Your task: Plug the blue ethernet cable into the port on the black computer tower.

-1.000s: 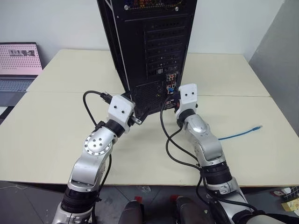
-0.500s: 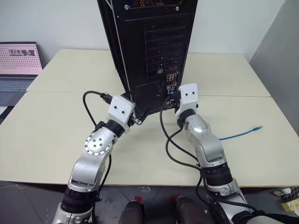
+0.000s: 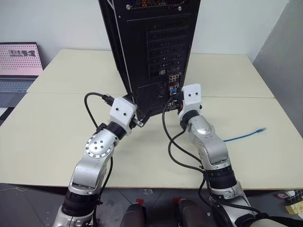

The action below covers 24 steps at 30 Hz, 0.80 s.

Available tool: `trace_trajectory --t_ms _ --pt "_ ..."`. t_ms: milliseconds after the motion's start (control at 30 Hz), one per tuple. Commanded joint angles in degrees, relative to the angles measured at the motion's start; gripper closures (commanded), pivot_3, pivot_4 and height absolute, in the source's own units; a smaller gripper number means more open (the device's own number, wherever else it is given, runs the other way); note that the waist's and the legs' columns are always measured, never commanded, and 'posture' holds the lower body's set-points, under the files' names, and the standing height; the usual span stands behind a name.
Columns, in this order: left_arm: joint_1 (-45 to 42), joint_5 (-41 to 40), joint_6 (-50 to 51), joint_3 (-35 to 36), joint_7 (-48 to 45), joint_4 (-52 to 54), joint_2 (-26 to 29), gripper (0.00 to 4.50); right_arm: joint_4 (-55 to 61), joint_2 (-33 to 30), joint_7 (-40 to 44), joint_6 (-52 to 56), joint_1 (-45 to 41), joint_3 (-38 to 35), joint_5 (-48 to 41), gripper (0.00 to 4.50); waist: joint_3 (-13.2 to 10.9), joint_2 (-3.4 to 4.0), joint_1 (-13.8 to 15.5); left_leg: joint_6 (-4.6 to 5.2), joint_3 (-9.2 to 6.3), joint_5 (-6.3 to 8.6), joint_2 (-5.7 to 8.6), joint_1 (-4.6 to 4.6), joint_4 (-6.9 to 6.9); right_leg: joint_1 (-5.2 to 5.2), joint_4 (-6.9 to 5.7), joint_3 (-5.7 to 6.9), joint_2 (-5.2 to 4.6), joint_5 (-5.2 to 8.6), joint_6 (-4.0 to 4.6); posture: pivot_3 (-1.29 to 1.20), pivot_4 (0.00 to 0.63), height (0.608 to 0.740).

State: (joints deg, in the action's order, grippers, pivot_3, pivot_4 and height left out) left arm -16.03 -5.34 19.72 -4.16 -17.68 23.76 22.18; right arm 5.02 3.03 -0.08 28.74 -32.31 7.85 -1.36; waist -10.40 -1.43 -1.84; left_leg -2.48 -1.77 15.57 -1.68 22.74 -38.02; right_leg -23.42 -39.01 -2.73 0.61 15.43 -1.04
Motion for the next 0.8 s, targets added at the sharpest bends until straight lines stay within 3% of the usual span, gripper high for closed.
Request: trace_trajectory --t_ms 33,800 --pt "0.0 0.6 -0.8 1.3 -0.1 0.8 0.0 0.44 0.8 0.7 -0.2 -1.5 -1.1 -0.9 0.1 4.5 0.0 0.0 0.0 0.0 0.0 0.0 0.0 0.0 0.0 0.0 0.0 0.0 0.0 0.0 0.0 0.0 0.15 0.74" --pt "-0.1 0.9 -0.9 1.3 -0.5 0.8 -0.1 0.44 -1.7 1.3 -1.5 -4.3 -3.4 -1.7 0.7 4.5 0.0 0.0 0.0 0.0 -0.01 0.0 0.0 0.05 0.01 -0.04 0.01 0.01 0.0 0.0 0.0 0.0 0.15 0.74"
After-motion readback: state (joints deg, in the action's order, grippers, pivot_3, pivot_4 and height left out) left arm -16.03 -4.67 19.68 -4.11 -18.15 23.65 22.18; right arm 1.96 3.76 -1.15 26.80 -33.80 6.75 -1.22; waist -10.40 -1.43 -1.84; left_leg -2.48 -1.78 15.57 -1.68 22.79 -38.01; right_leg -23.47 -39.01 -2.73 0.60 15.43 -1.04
